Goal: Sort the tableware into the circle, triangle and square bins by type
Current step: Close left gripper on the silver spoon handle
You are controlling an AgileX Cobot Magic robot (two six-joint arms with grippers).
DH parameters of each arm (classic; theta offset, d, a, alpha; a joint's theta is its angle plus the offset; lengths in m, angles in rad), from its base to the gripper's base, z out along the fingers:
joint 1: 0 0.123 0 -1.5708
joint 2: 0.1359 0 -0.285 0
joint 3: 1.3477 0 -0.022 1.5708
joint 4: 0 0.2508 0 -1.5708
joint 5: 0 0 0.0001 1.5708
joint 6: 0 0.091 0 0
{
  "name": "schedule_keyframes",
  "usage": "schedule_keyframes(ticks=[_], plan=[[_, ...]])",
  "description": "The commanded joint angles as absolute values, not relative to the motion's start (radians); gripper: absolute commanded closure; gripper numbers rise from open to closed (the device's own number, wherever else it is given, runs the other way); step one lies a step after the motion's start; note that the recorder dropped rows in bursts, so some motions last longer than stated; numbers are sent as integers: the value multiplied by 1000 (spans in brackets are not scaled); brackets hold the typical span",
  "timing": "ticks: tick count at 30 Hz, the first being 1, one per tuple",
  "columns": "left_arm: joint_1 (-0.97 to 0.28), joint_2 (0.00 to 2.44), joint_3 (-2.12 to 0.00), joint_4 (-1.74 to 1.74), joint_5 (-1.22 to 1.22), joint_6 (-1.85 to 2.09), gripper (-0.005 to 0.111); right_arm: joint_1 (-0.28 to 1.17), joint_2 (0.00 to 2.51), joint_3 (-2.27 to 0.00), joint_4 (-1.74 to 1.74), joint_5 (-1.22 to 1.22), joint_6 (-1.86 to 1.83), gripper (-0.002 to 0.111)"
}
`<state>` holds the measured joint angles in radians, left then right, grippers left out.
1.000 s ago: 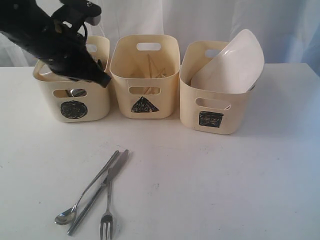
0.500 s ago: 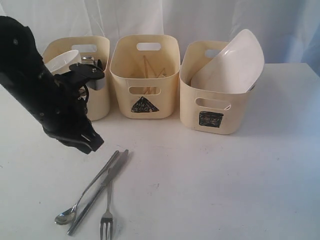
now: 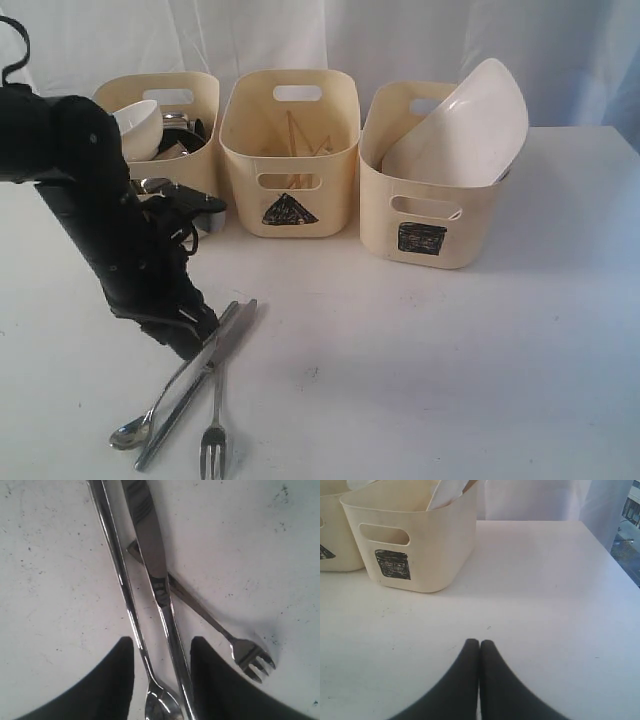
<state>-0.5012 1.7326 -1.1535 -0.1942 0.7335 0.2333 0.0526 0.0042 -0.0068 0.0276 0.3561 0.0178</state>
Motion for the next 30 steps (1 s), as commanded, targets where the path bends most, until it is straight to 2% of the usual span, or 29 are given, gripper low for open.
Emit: schedule_keyframes(ticks=[1, 26, 28, 30], plan=[[-500, 1784, -1146, -204, 754, 222, 64, 48, 0, 0, 30, 350, 23, 108], [-500, 1906, -1146, -149, 704, 197, 64, 48, 0, 0, 30, 350, 23, 108], [-500, 1906, -1146, -149, 706, 188, 68, 48, 0, 0, 30, 350, 23, 108], [-500, 1906, -1146, -149, 708, 187, 78, 48, 0, 0, 30, 350, 23, 108]])
